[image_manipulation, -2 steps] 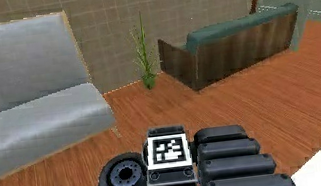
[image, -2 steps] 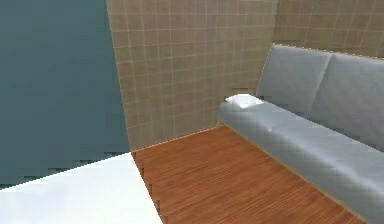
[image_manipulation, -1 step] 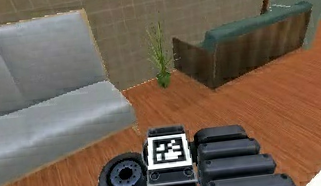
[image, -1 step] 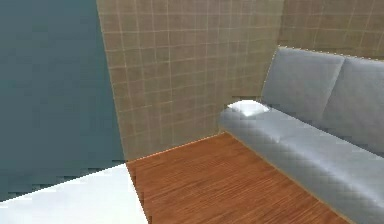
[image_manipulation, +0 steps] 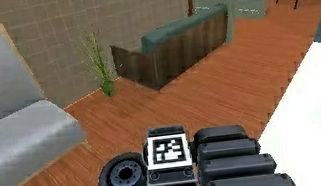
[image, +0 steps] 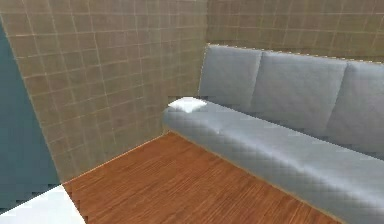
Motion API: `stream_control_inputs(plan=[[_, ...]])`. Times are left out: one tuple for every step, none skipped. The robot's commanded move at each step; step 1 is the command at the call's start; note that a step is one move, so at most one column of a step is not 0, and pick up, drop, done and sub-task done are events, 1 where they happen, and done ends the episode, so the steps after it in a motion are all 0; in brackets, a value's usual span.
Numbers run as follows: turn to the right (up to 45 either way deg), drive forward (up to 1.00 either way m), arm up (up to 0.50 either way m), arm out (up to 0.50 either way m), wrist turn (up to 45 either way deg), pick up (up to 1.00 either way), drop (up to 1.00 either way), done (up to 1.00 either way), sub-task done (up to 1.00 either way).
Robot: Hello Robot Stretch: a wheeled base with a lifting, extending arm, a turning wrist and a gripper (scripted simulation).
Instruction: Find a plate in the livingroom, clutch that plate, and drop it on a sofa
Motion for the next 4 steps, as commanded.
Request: stream_control_inputs(plan=[[0.0, 1.00, 0.00, 0.00, 0.0, 0.00, 0.00, 0.00, 0.00], [45.0, 0.00, 0.00, 0.00, 0.0, 0.00, 0.00, 0.00, 0.00], [45.0, 0.00, 0.00, 0.00, 0.0, 0.00, 0.00, 0.00, 0.00], [-45.0, 0.00, 0.00, 0.00, 0.0, 0.00, 0.00, 0.00, 0.00]])
